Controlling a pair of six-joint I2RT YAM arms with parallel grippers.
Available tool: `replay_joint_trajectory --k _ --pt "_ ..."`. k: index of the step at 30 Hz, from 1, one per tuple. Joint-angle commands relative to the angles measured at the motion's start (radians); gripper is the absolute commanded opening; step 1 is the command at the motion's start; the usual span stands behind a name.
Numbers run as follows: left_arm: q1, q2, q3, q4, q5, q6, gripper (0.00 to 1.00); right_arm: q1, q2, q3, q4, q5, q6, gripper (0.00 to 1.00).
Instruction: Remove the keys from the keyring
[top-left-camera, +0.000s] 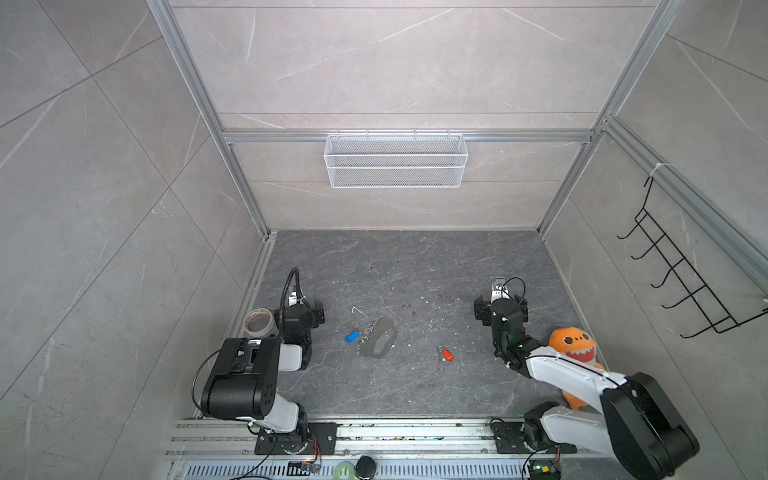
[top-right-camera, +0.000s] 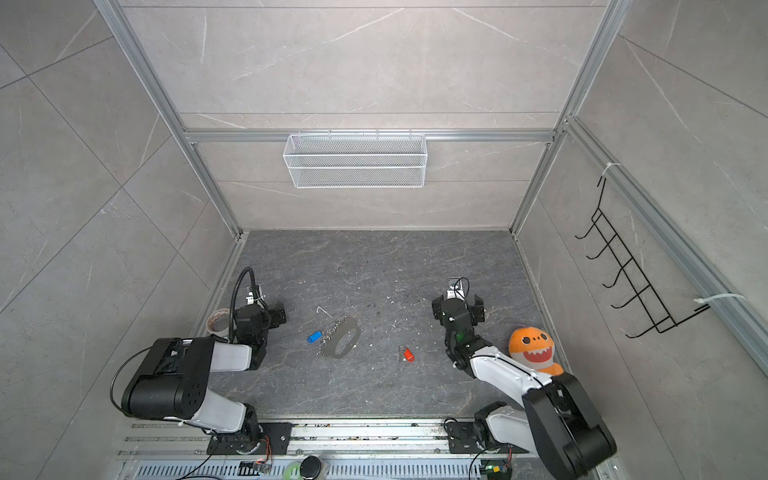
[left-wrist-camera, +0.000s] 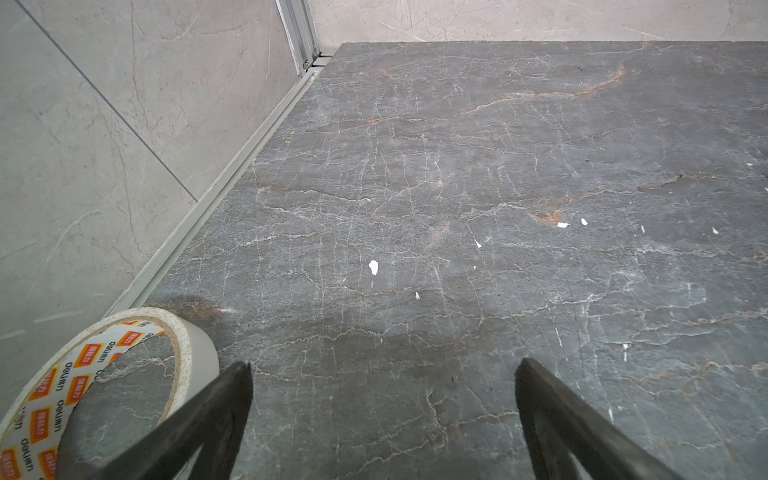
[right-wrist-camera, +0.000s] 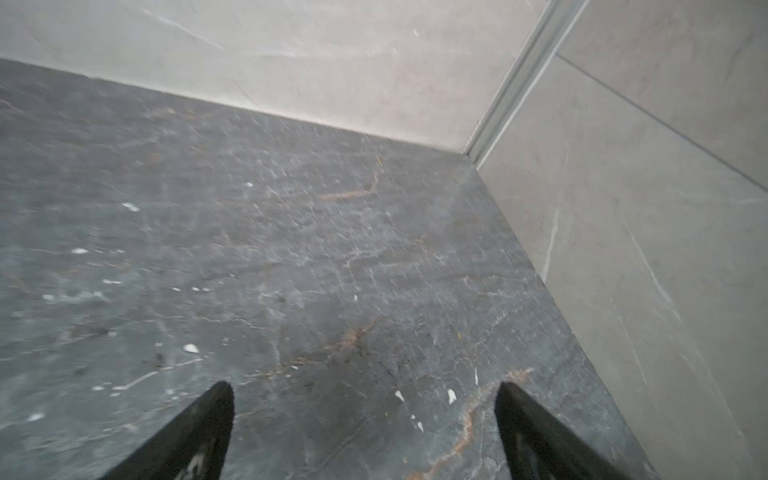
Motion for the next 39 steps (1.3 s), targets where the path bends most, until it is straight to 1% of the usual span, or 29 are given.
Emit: replay_joint_trajectory --k 1,5,6,7,9,10,13,15,39 --pt "0.005 -0.012 0.019 0.055 0.001 0.005 1.00 -0.077 0.080 -0.022 0.215 -0.123 0.009 1.00" --pt "0.005 -0.012 0.020 0.055 0.000 0.005 1.00 -0.165 0.180 -0.036 0.327 -0.234 0.055 1.00" --pt "0.005 -0.012 0.019 0.055 0.001 0.005 1.00 -0.186 0.203 -0.035 0.356 -0.280 0.054 1.00" --pt "0.005 -0.013 0.019 0.054 0.002 0.005 1.00 -0.199 0.209 -0.020 0.312 -0.318 0.060 1.00" --pt "0.005 -0.012 0.019 0.054 0.002 0.005 1.00 -0.218 0.232 -0.040 0.367 -0.372 0.057 1.00" --pt "0.004 -0.012 0.019 0.054 0.002 0.005 1.00 -0.219 0.249 -0.056 0.429 -0.373 0.049 1.00" --pt "0.005 -0.012 0.019 0.054 0.002 0.005 1.00 -0.219 0.235 -0.047 0.386 -0.372 0.051 0.99" --pt "0.005 -0.012 0.019 0.054 0.002 0.005 1.00 -0.219 0.244 -0.050 0.405 -0.367 0.051 0.99" --pt "0.004 -0.012 0.019 0.054 0.002 0.005 1.00 -0.219 0.239 -0.046 0.393 -0.367 0.049 0.99"
